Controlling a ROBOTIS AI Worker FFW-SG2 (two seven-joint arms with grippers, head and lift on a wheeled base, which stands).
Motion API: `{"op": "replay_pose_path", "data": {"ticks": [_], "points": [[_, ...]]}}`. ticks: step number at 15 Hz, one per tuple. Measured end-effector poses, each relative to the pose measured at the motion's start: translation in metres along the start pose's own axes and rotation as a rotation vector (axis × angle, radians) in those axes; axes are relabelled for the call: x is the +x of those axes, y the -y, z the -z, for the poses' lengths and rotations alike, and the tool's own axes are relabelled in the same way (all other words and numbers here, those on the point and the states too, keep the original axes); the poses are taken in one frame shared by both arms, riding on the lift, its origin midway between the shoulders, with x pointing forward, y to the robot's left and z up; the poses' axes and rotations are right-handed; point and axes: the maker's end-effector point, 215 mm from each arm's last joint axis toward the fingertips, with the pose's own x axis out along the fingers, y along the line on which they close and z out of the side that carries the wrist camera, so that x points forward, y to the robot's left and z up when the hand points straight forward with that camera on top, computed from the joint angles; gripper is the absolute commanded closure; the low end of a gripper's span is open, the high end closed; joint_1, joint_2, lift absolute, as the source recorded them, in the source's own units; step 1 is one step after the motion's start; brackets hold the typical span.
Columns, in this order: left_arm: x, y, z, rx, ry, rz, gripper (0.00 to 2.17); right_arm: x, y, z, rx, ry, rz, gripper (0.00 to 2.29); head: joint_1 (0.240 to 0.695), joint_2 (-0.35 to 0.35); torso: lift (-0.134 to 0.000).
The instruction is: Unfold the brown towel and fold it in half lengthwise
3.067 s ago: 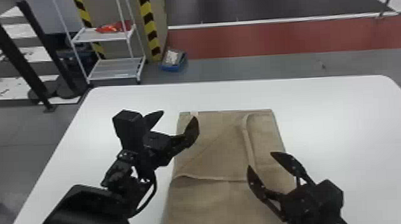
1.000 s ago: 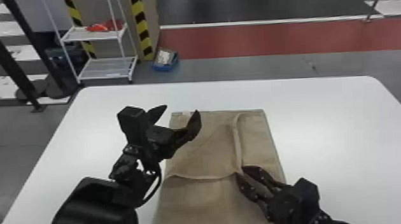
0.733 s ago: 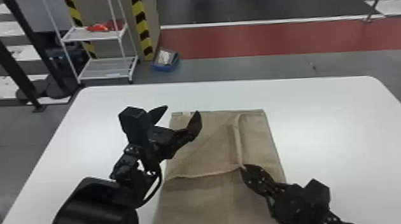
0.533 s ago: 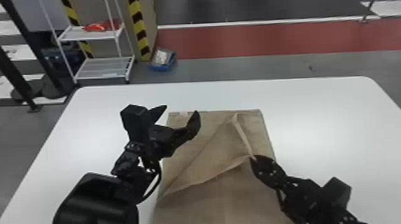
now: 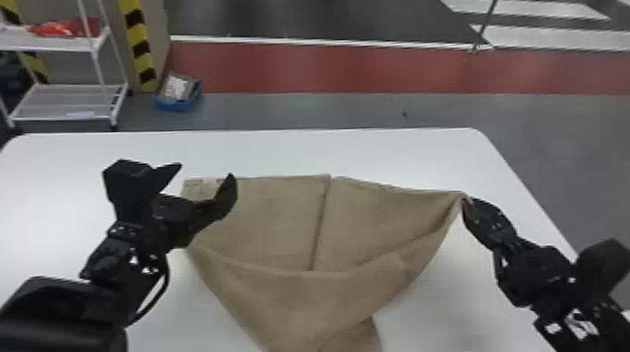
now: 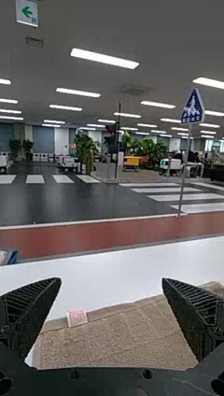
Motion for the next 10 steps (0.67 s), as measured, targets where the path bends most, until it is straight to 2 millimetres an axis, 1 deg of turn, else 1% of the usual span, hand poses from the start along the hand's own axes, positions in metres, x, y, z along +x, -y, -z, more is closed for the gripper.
{"op": "replay_pose_path", "data": {"ticks": [2,4,5,7,8,9,10], "points": [[0.001,0.001,0.002,0.006,-0.005,0.001,0.08,-0.009,0.05,-0.004,0.007,-0.007,0.086,1.51,0.695,-0.274,-0.125],[0.002,0.005,0.004,0.017,-0.01,0.006,0.08,-0.015,0.09,-0.005,0.026,-0.025,0.156,1.51,0.695,-0.31,-0.125],[0.002,0.006,0.006,0.025,-0.015,0.007,0.08,-0.019,0.112,-0.004,0.047,-0.032,0.197,1.51,0.695,-0.348,-0.125],[0.002,0.007,0.009,0.032,-0.023,0.007,0.08,-0.025,0.152,0.003,0.093,-0.049,0.273,1.51,0.695,-0.35,-0.125],[0.001,0.006,0.011,0.035,-0.03,0.006,0.08,-0.028,0.169,0.009,0.116,-0.061,0.306,1.51,0.695,-0.35,-0.125],[0.001,0.005,0.015,0.041,-0.039,0.005,0.08,-0.031,0.179,0.014,0.131,-0.069,0.328,1.51,0.695,-0.35,-0.125],[0.001,0.004,0.02,0.047,-0.048,0.003,0.08,-0.032,0.181,0.016,0.135,-0.073,0.332,1.51,0.695,-0.35,-0.125]]}}
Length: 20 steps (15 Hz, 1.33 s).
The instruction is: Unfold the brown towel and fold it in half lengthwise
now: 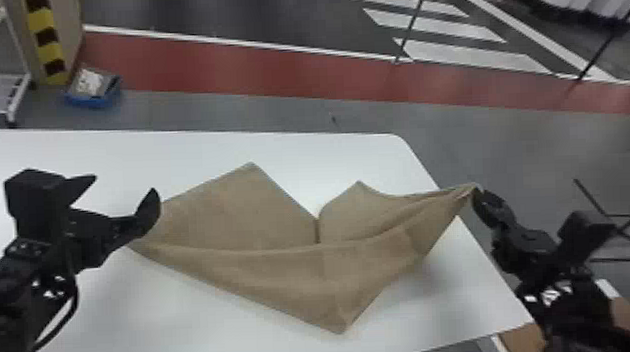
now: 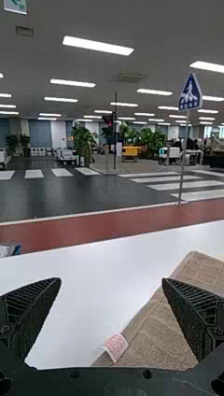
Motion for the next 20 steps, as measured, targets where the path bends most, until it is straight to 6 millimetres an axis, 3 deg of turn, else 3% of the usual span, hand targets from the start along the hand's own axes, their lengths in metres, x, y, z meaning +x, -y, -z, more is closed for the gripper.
{"op": "replay_pose_path", "data": {"ticks": [3,7,10,20], "points": [[0.002,-0.005,0.019,0.014,-0.05,-0.011,0.1,-0.001,-0.018,0.006,-0.011,0.005,-0.029,1.51,0.695,-0.35,-0.125],[-0.004,-0.017,0.039,0.014,-0.099,-0.005,0.55,0.001,-0.06,0.017,-0.028,-0.006,-0.119,1.51,0.695,-0.341,-0.125],[-0.01,-0.014,0.058,-0.003,-0.161,0.038,0.55,0.004,-0.084,0.022,-0.059,-0.017,-0.165,1.51,0.695,-0.32,-0.125],[-0.016,-0.019,0.078,-0.041,-0.224,0.078,0.55,0.003,-0.099,0.025,-0.067,-0.016,-0.194,1.51,0.695,-0.298,-0.125]]}}
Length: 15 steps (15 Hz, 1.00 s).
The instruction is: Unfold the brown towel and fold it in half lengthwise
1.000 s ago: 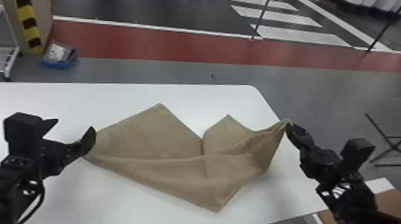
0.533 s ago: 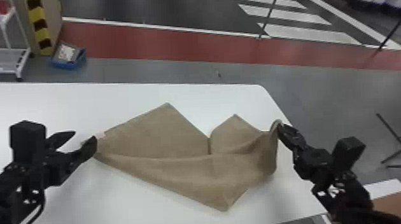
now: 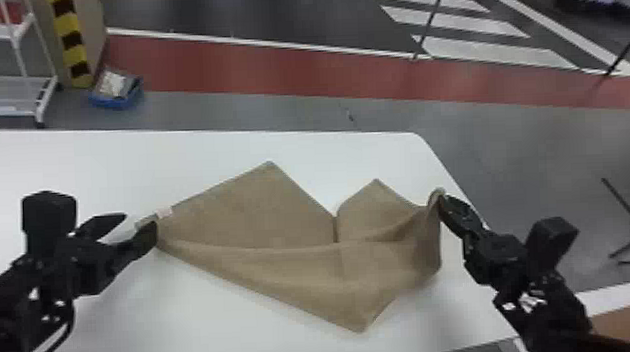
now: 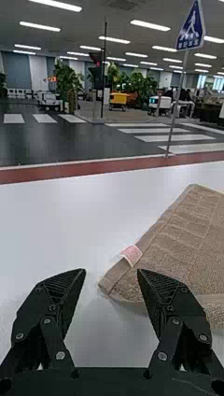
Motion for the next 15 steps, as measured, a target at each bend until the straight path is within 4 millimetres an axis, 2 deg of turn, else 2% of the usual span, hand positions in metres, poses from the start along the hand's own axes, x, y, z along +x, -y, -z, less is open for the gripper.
{"op": "replay_pose_path", "data": {"ticks": [6,7,9,13,14,15], "points": [[0.007,0.001,0.004,0.016,-0.017,0.001,0.55,-0.002,-0.002,0.0,-0.003,0.006,-0.004,1.51,0.695,-0.297,-0.125],[0.008,0.001,0.006,0.02,-0.023,0.001,0.72,-0.003,-0.001,0.0,-0.005,0.008,-0.003,1.51,0.695,-0.298,-0.125],[0.008,0.0,0.014,0.03,-0.056,-0.006,0.73,-0.005,0.001,-0.001,-0.009,0.016,0.001,1.51,0.695,-0.3,-0.125],[0.009,0.001,0.018,0.034,-0.076,-0.007,0.73,-0.007,0.001,-0.004,-0.014,0.027,0.002,1.51,0.695,-0.302,-0.125],[0.009,0.001,0.018,0.035,-0.076,-0.006,1.2,-0.007,0.002,-0.005,-0.015,0.028,0.003,1.51,0.695,-0.302,-0.125],[0.008,0.0,0.017,0.036,-0.072,-0.01,1.47,-0.007,0.002,-0.005,-0.015,0.028,0.003,1.51,0.695,-0.302,-0.125]]}}
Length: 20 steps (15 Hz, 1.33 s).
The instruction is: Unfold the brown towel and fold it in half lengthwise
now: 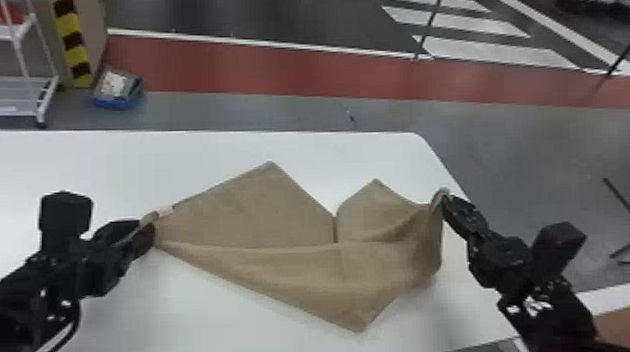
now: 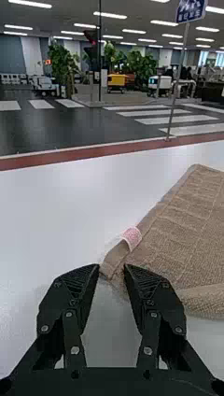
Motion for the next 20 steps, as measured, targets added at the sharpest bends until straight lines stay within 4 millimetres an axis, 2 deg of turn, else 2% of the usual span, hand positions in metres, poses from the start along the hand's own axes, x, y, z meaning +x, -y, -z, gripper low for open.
{"op": "replay_pose_path", "data": {"ticks": [2,5,8,10,11,14,16,18,20], "points": [[-0.005,-0.003,-0.006,-0.012,0.034,-0.014,1.81,0.0,0.0,0.0,0.0,0.0,-0.001,1.51,0.695,-0.299,-0.125],[-0.024,-0.003,-0.035,-0.031,0.114,-0.028,1.82,0.0,0.001,-0.003,-0.007,0.004,-0.001,1.51,0.695,-0.298,-0.125],[-0.069,-0.008,-0.077,-0.044,0.199,-0.062,1.82,-0.002,0.002,-0.018,-0.031,0.017,-0.008,1.51,0.695,-0.293,-0.125],[-0.11,-0.021,-0.106,-0.052,0.245,-0.103,1.82,-0.004,0.013,-0.028,-0.044,0.01,-0.008,1.51,0.695,-0.286,-0.125],[-0.131,-0.032,-0.115,-0.059,0.245,-0.128,1.82,-0.005,0.026,-0.034,-0.051,0.002,0.004,1.51,0.695,-0.283,-0.125],[-0.181,-0.058,-0.114,-0.107,0.166,-0.168,1.82,-0.014,0.072,-0.046,-0.058,-0.029,0.05,1.51,0.695,-0.293,-0.125],[-0.205,-0.064,-0.107,-0.142,0.117,-0.175,1.82,-0.019,0.083,-0.046,-0.065,-0.051,0.044,1.51,0.695,-0.3,-0.125],[-0.216,-0.063,-0.106,-0.153,0.1,-0.172,1.82,-0.015,0.067,-0.039,-0.07,-0.076,-0.018,1.51,0.695,-0.29,-0.125],[-0.218,-0.058,-0.108,-0.16,0.1,-0.161,1.82,-0.004,0.03,-0.025,-0.076,-0.111,-0.104,1.51,0.695,-0.262,-0.125]]}}
